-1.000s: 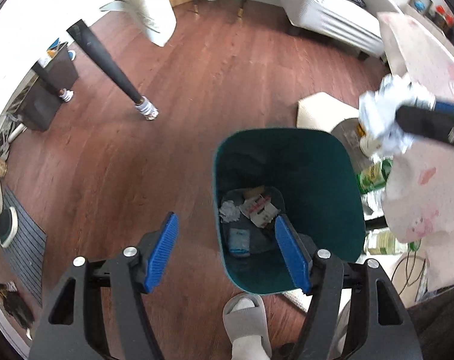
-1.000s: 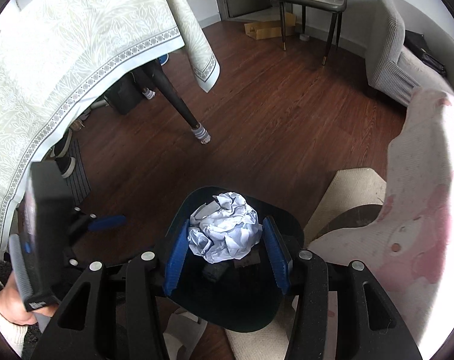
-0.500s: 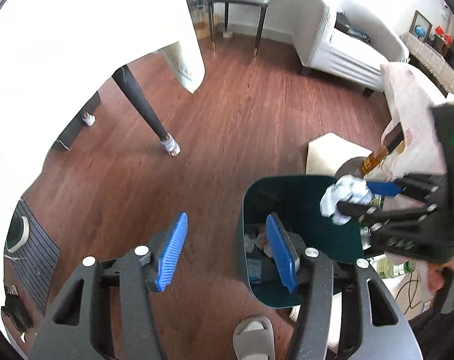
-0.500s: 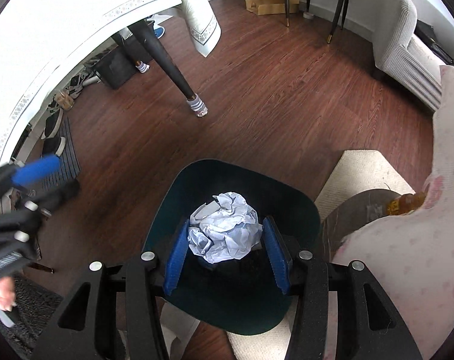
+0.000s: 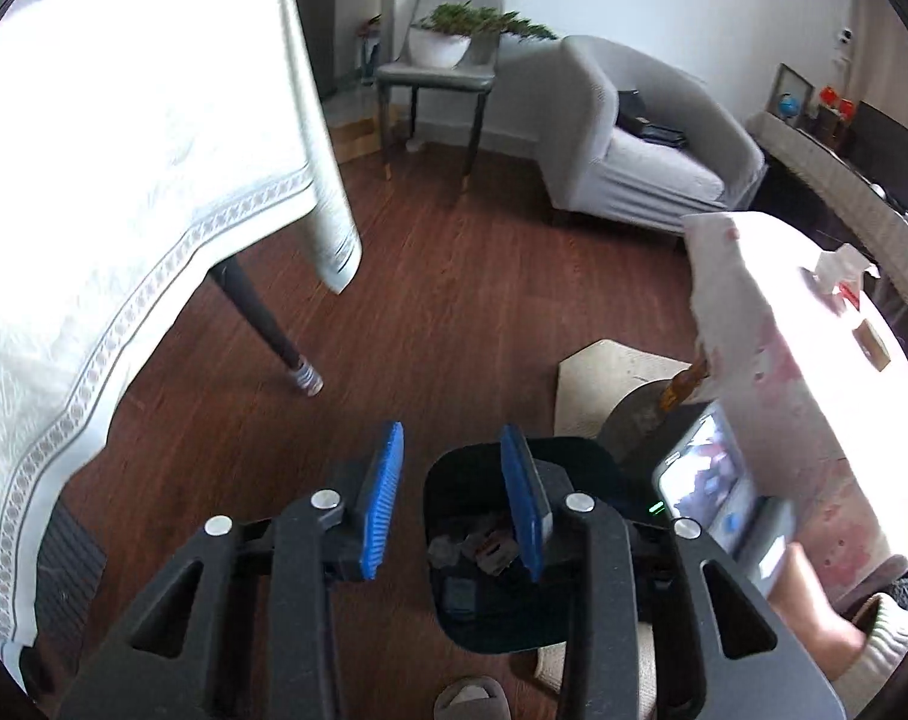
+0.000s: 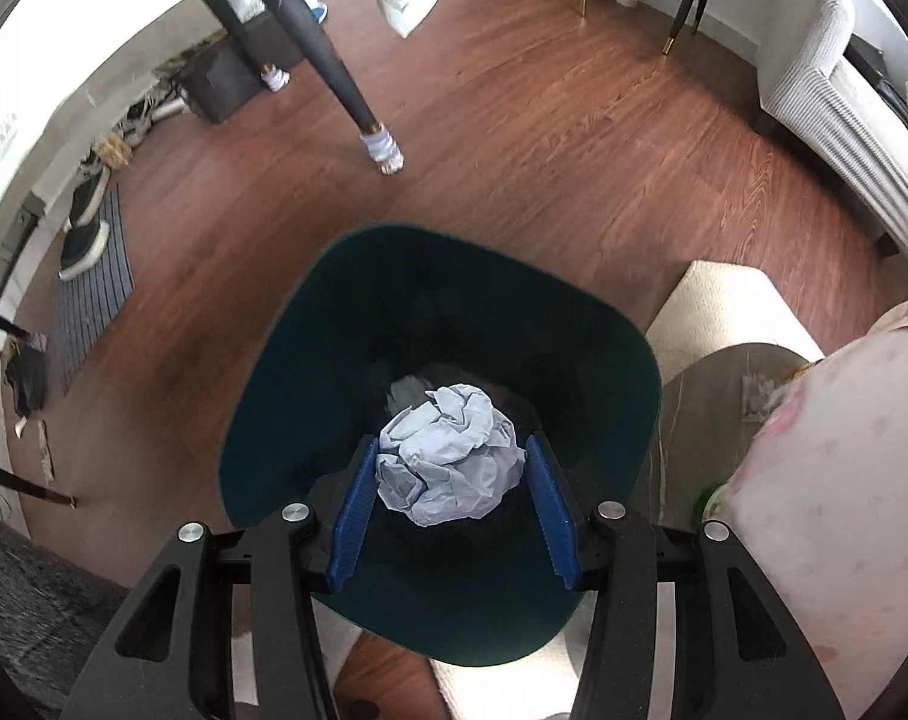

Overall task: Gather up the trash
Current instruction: 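Open the left gripper to drop the wipe pack while the right gripper drops the foil into the bin, then move both grippers back over the table toward the tape roll and lid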

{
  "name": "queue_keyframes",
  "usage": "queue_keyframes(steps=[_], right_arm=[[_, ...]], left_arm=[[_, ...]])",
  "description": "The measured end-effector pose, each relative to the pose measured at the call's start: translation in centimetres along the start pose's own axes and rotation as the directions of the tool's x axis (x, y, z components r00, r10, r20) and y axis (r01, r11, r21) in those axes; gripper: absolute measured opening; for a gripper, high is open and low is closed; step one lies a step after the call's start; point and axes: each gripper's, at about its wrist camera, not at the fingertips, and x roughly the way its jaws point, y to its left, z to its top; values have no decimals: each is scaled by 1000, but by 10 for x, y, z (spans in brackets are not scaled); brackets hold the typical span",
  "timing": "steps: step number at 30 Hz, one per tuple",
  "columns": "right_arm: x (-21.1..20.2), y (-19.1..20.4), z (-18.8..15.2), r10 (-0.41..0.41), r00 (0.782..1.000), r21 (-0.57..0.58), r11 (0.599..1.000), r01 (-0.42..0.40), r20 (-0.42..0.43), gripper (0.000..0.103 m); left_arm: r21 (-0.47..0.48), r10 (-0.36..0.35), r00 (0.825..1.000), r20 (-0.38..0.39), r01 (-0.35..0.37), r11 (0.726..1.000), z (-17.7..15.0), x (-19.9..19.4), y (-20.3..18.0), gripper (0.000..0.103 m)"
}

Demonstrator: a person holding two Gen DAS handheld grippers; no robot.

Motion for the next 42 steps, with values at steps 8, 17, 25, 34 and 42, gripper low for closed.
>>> queue_keyframes(steps=[8,17,25,34,42], right_arm=[[3,0,-16,-21,1000,-44,999,21,-8,63],[-19,-1,-26,-4,999,-79,997,7,35,68],[-76,13,-33,28,986,-160,987,-1,164,68],[-148,16,-45,45,954,-194,981,14,297,68],[-201,-16,-63,8,917,-116,992,41,398,68]], left_arm=[[26,-63,995,80,61,998,21,-23,-24,35],[66,-78,989,129,70,995,30,-42,-45,35],[64,-106,981,164,97,993,40,-53,-60,38],[66,-133,975,181,123,990,49,-57,-85,44],[87,-162,966,204,147,985,53,-60,-113,55]])
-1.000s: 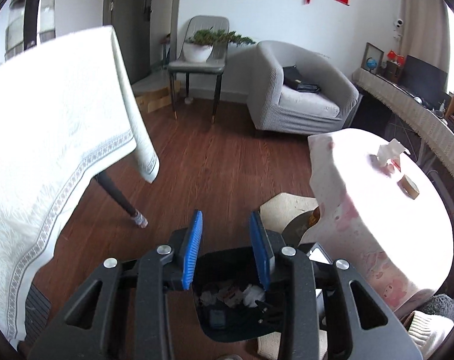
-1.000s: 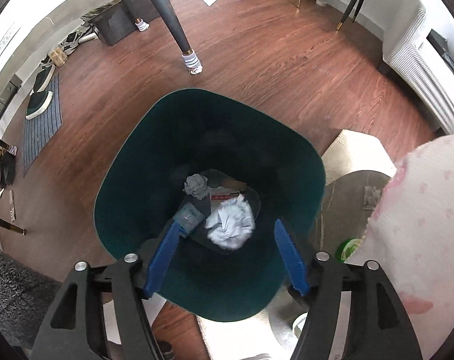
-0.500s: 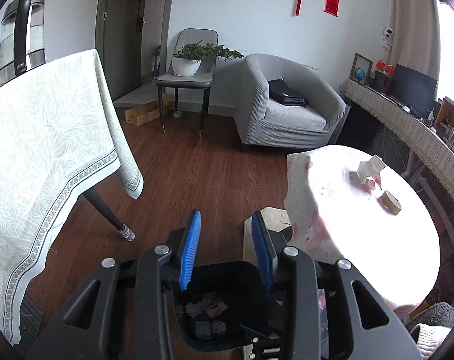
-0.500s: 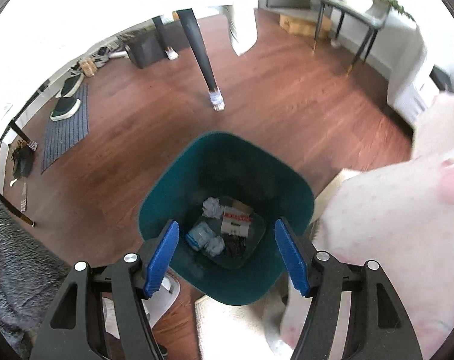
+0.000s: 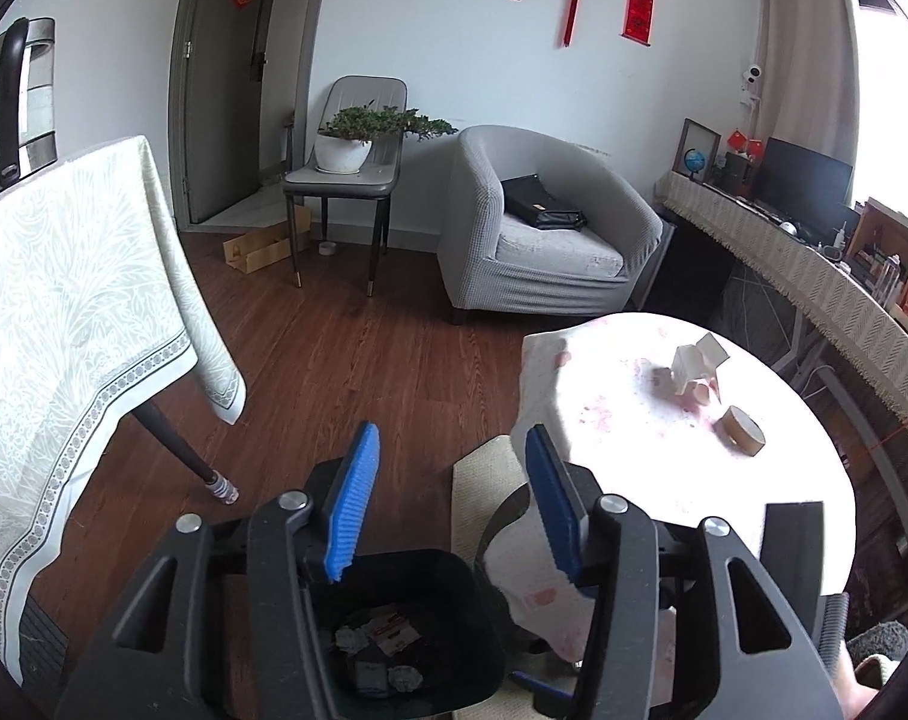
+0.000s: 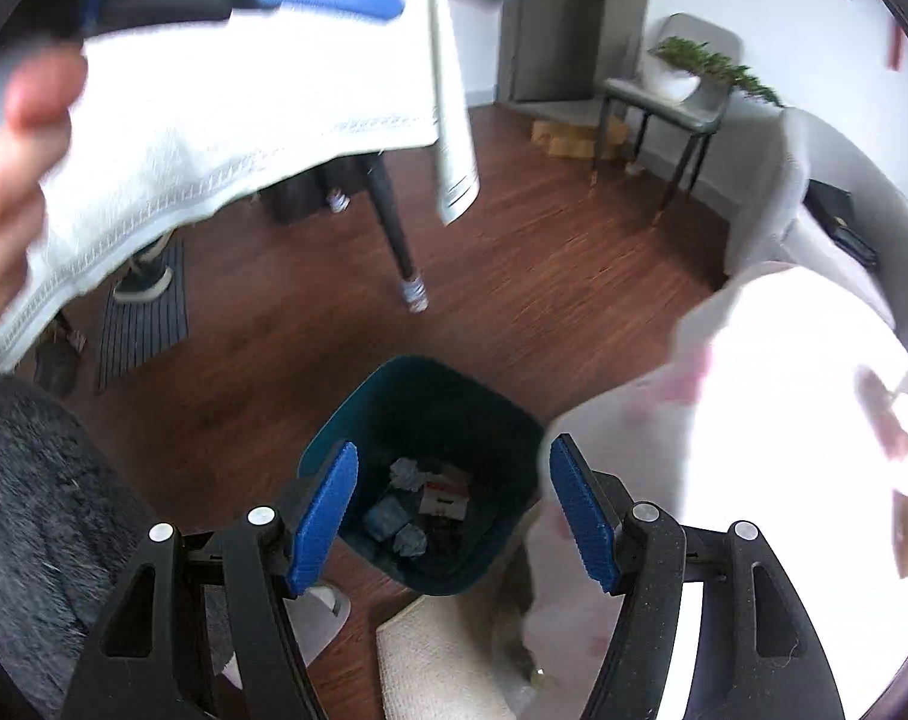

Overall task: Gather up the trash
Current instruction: 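Move both grippers back over the table toward the tape roll and lid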

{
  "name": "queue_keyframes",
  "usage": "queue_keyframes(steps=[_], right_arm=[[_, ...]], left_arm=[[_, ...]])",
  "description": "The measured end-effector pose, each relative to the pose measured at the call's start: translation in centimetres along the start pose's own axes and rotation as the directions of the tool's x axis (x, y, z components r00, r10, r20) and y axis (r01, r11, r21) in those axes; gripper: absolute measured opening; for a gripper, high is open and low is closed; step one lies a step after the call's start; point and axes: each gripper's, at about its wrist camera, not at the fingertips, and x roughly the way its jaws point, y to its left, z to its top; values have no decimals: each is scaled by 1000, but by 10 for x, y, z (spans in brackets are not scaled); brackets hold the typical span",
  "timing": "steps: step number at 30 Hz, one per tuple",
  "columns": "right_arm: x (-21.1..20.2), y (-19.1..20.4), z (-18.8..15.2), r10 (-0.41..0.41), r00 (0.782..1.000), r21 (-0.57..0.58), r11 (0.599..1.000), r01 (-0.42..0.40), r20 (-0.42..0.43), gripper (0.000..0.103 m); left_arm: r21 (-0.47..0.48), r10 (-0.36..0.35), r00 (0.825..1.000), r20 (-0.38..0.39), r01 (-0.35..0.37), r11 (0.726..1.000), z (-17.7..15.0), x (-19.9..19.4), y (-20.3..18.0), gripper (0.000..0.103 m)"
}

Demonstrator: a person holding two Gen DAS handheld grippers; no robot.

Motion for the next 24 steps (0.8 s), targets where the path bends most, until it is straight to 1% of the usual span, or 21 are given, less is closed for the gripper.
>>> queue_keyframes(steps=[4,6,8,10,17,24], right_arm=[[-23,-26,-4,-38,998,44,998,36,47,68],[-32,-39,-8,-59,996,66,996,55,60,68],[-42,-52,-13,-82,994,90,993,76,71,68],[-52,-65,-20,-104,991,116,989,94,81,68],[-81,-107,-43,-177,979,201,967,155,97,68],[-106,-150,-74,-246,965,283,936,210,95,70]], left_arm=[[16,-18,1000,1,18,1000,1,6,-17,59],[27,-36,999,1,36,999,2,8,-29,62],[33,-64,998,-6,64,997,2,13,-41,68],[50,-77,997,-10,78,996,2,17,-54,69],[103,-101,995,-23,103,989,0,35,-100,79],[138,-133,990,-52,139,981,-6,53,-145,82]])
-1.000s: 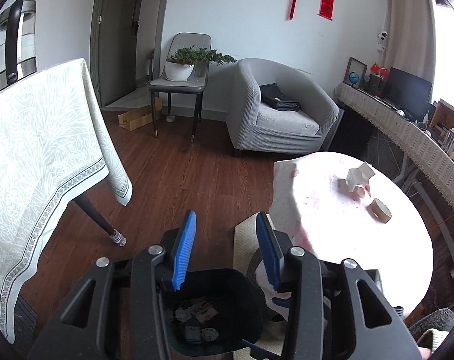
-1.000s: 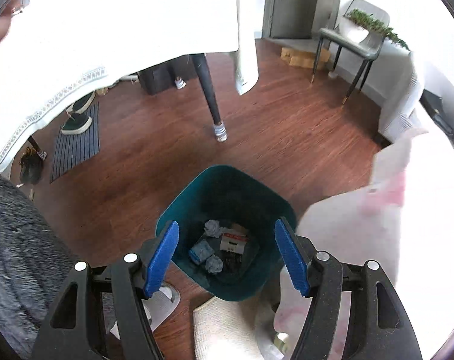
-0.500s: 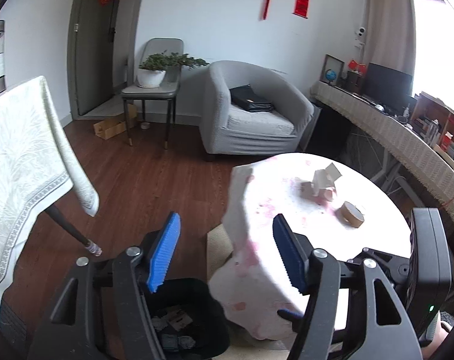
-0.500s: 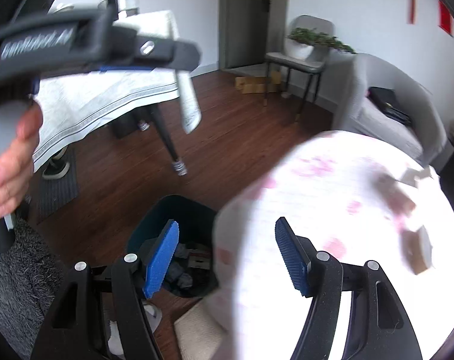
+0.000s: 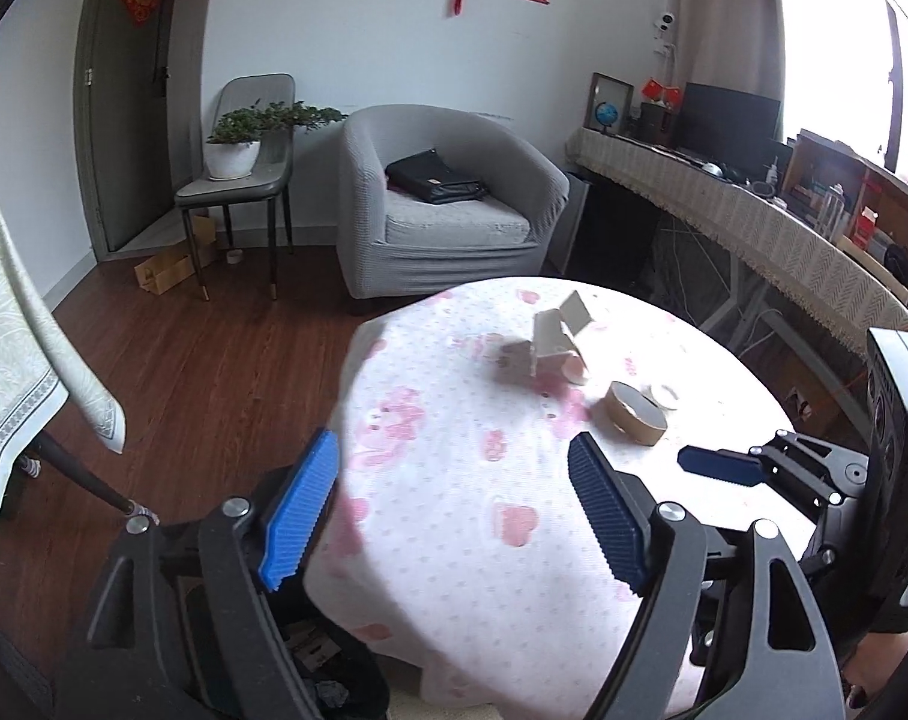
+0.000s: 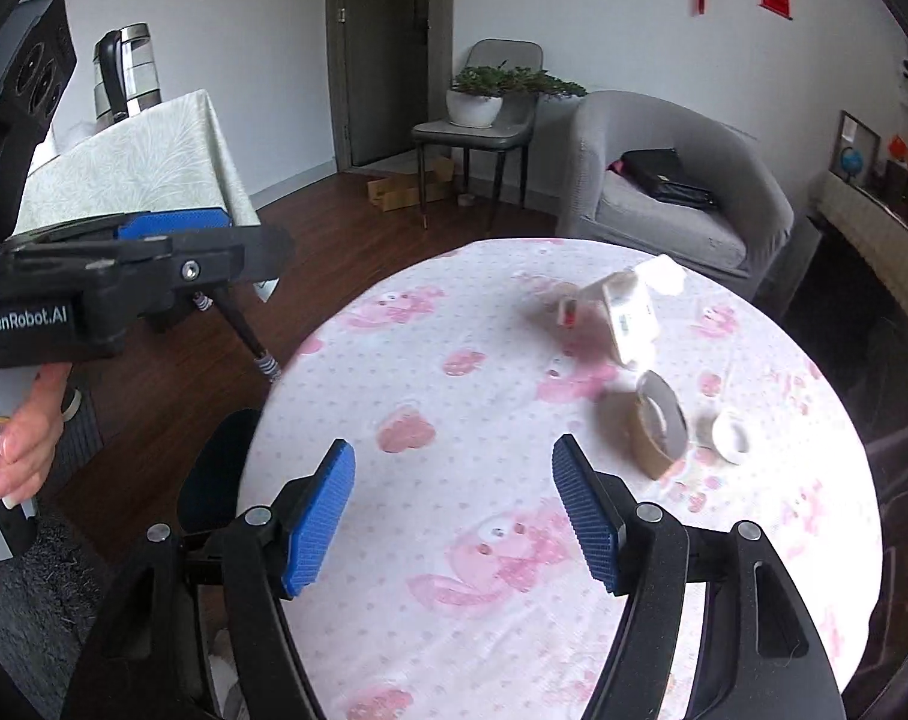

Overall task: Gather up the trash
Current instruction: 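Move both grippers back over the table toward the tape roll and lid, then grasp the brown tape roll with the left gripper while the right gripper grasps the white plastic lid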

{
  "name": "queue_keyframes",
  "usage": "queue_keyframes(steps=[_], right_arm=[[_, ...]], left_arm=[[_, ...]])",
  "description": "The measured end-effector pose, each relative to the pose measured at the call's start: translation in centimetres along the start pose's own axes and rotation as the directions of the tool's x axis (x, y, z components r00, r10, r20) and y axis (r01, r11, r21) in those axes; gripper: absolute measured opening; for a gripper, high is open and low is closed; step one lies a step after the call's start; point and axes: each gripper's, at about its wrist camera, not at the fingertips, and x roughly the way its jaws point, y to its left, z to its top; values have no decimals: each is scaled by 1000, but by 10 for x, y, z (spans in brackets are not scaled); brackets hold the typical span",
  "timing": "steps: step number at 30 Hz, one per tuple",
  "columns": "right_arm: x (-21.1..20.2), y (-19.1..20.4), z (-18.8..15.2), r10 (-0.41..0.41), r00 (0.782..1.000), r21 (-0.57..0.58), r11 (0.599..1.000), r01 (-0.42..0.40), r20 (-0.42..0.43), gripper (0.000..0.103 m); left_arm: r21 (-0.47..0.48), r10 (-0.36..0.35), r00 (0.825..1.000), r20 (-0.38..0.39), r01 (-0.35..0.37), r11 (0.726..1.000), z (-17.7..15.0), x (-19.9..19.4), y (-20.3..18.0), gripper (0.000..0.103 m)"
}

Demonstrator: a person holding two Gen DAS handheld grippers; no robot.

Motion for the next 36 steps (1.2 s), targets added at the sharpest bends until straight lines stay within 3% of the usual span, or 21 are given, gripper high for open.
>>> queue_keyframes(steps=[9,20,36], right_arm=[[-19,-73,-22,-58,998,142,988,59,-11,71],[-35,-126,-53,-115,992,221,968,121,-43,72],[-44,-178,-80,-134,989,295,944,146,-60,72]], left_arm=[[43,-51,998,-34,52,998,-1,32,-54,83],[53,-110,988,-113,116,992,-6,84,-108,83],[85,-38,984,-172,53,995,-4,144,-154,83]])
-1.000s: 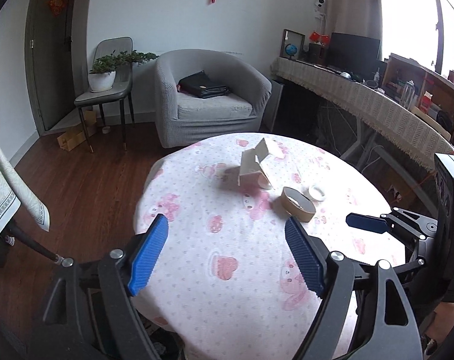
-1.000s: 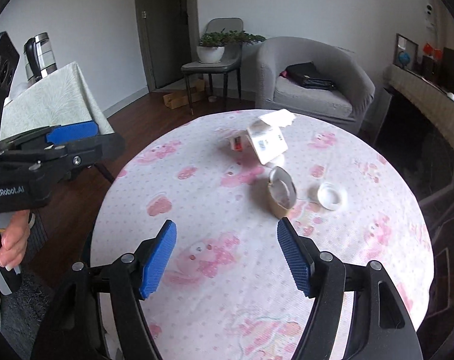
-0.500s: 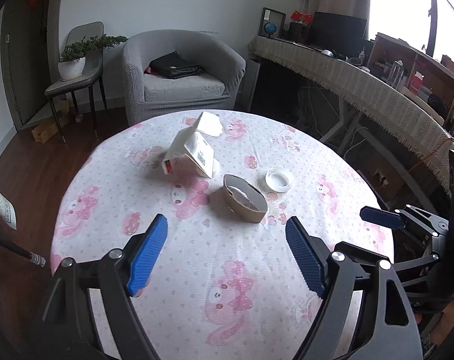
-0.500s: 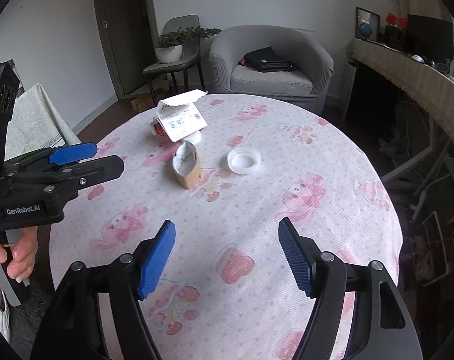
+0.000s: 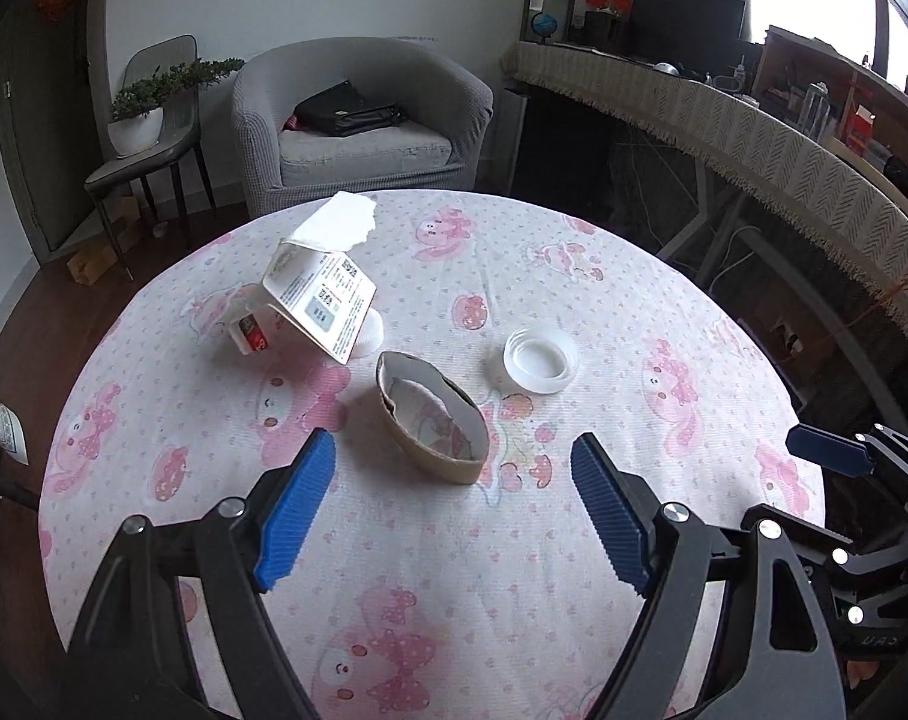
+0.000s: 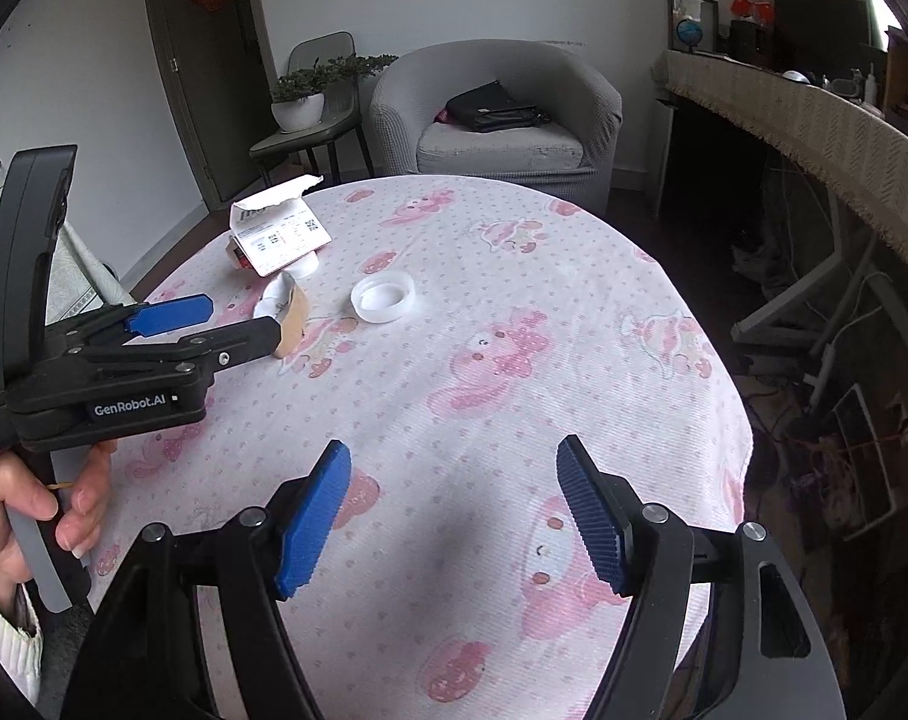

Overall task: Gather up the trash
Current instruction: 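Grasp the brown tape roll with the left gripper while the right gripper grasps the white plastic lid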

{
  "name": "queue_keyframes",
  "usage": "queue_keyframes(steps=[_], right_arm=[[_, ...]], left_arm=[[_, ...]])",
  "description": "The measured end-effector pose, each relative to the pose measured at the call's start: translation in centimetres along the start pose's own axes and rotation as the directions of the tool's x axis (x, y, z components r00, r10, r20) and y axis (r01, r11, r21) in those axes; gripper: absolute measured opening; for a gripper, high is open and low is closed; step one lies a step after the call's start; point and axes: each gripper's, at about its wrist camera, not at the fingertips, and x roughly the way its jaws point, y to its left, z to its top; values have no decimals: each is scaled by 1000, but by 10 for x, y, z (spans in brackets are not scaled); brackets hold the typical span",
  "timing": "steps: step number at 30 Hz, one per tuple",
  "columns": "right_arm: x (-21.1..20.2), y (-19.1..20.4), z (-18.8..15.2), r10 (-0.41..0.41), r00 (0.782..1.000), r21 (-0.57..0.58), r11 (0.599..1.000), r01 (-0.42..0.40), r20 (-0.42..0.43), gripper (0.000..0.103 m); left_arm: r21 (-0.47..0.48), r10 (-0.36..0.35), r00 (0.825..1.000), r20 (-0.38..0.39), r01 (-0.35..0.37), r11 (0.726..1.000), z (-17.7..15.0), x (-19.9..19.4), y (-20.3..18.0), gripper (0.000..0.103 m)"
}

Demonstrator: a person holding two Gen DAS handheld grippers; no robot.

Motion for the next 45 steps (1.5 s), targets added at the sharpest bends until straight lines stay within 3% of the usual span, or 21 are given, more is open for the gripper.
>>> queue_keyframes(steps=[5,15,20,22,28,45], right_arm=[[3,-11,-2,-3,1000,12,1000,3,-11,72],[13,-19,-2,11,999,29,1000,-10,-34,72],[18,-11,3,11,999,3,1000,-11,-37,72],[21,-7,5,16,999,-6,1000,-16,-43,72],[33,8,7,22,998,-41,999,-25,-67,72],[66,45,48,-4,998,-95,996,-2,-67,72]], left_arm=[[-46,28,996,-82,-32,998,1,27,8,83],[-83,49,996,-70,-55,995,11,36,11,76],[-113,14,999,-49,-19,993,14,33,20,48],[-109,-3,999,-47,-2,994,13,31,21,43],[-73,1,999,-37,-4,997,7,20,20,40],[-76,-81,997,0,81,994,-11,-26,54,39]])
